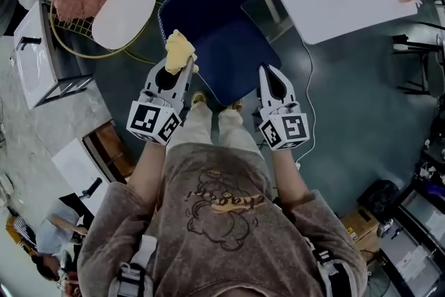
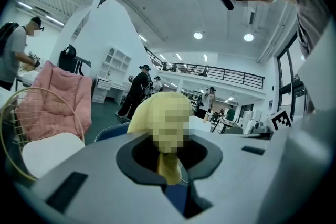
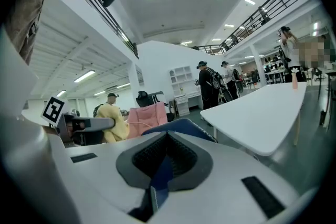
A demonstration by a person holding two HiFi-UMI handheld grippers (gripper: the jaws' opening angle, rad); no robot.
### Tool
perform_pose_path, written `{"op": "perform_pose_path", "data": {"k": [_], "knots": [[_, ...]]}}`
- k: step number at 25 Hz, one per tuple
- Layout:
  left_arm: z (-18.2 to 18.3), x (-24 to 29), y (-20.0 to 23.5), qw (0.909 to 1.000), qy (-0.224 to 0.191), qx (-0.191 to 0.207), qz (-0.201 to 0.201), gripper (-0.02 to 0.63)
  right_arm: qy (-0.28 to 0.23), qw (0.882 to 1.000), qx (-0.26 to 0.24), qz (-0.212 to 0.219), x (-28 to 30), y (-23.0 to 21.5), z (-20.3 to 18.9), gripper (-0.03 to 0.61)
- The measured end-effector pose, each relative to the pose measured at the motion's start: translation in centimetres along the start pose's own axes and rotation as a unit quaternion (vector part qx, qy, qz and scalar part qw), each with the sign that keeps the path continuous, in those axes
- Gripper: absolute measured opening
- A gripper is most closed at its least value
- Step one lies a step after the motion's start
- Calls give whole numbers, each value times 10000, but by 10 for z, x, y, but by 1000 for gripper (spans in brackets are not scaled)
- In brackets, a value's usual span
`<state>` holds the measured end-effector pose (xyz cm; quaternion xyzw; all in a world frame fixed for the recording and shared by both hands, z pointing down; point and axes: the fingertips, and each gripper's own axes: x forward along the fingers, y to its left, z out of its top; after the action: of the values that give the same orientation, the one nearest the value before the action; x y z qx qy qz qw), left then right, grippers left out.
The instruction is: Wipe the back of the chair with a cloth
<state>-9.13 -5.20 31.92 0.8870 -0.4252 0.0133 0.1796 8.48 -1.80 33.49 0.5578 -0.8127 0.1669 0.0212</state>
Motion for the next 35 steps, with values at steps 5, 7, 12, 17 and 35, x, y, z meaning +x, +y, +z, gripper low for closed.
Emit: {"op": "perform_pose_path", "data": {"k": [5,7,12,17,35], "knots": [[-16,6,20,9993,-94,-78,341,67,142,9996,-3,228,21,-8,-15,25],[-22,4,33,9984,-121,-122,534,67,172,9995,-2,281,29,-8,-20,25],[-40,-2,66,9949,-70,-198,983,67,167,9995,22,264,45,-10,-26,25],[-54,8,91,9923,6,-171,1228,67,223,9994,-19,257,52,-11,-32,25],[-94,63,156,9841,321,-362,1707,67,324,9994,41,97,64,-10,-43,25]]}}
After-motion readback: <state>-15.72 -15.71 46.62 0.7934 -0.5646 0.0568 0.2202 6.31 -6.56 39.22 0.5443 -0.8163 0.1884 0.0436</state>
